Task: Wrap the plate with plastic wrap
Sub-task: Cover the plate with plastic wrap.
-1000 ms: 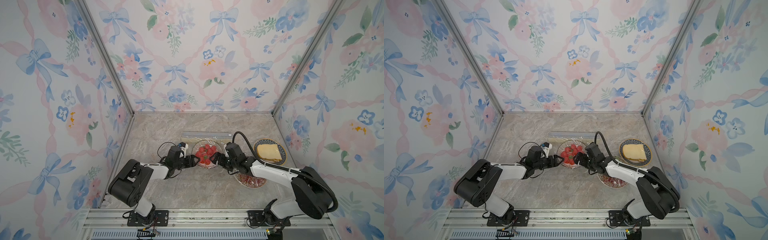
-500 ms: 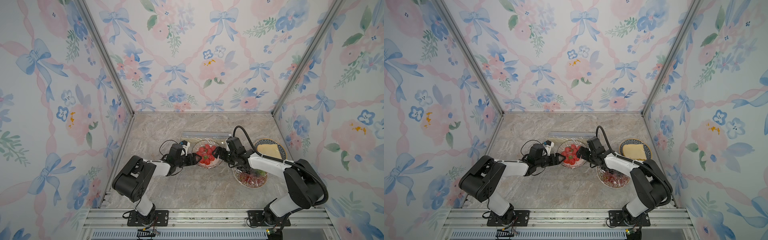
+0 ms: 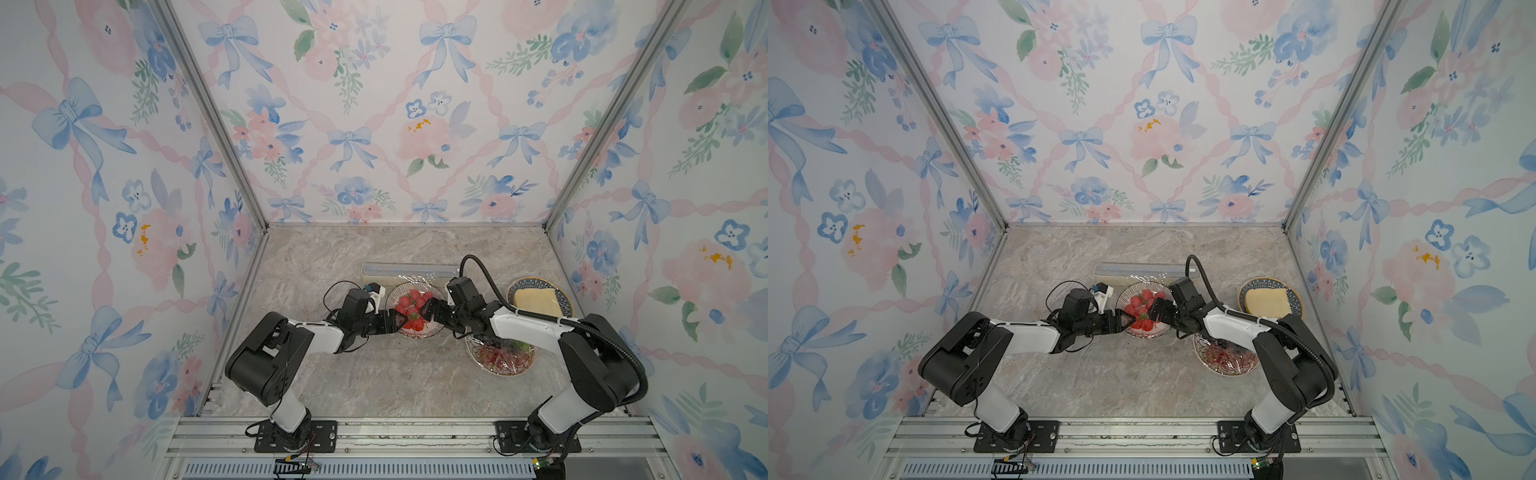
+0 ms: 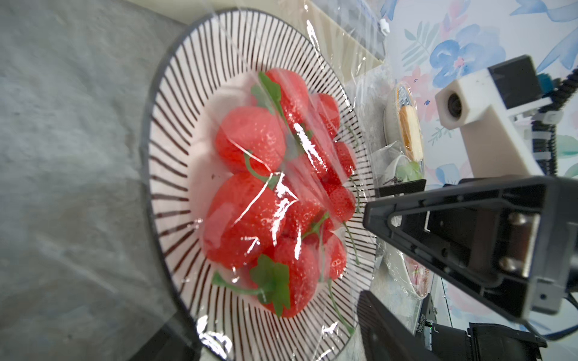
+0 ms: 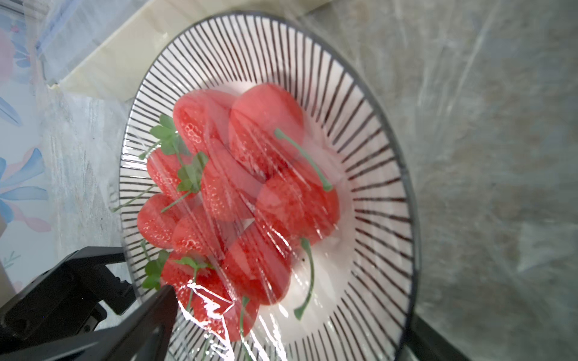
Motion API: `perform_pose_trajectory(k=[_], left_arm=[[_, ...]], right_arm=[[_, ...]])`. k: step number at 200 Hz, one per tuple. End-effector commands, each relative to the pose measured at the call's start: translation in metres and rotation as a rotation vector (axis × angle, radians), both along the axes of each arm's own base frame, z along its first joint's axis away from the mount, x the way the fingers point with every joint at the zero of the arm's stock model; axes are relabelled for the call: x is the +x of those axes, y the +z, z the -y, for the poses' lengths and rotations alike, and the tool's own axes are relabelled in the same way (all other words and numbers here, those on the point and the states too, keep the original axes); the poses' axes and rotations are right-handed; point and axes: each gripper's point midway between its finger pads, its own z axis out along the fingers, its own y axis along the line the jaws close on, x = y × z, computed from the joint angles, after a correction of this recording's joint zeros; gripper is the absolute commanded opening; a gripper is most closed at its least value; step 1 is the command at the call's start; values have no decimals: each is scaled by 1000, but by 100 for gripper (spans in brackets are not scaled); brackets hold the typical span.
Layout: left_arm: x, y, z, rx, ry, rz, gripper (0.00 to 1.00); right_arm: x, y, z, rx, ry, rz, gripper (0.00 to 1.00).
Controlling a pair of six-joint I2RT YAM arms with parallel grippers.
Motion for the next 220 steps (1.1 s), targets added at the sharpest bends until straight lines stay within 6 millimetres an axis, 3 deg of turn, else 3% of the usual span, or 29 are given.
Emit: perform_pose_trajectory(k=[1, 59, 104, 127, 146, 168, 183, 220], left_arm=[[-16, 22, 16, -62, -81, 42, 77], [-17, 12, 0, -23, -23, 42, 78], [-6, 12, -36, 53, 91, 70, 78], [2, 21, -54, 203, 123, 140, 77], [10, 46, -56, 254, 128, 235, 77], [22, 76, -42, 274, 113, 341, 76], [37, 100, -19, 280, 78, 411, 76], [74, 129, 49, 332, -29, 523, 75]], right_arm=[[-14, 28, -31, 84, 92, 33, 97], [-28, 20, -14, 40, 63, 15, 97], [-38, 26, 25, -78, 35, 26, 97], [-29, 54, 46, -32, -5, 78, 97], [-13, 90, 66, 3, -39, 182, 97], [4, 118, 98, -72, -55, 265, 97], [18, 128, 116, -86, -85, 303, 97], [56, 126, 151, 18, -165, 363, 97]])
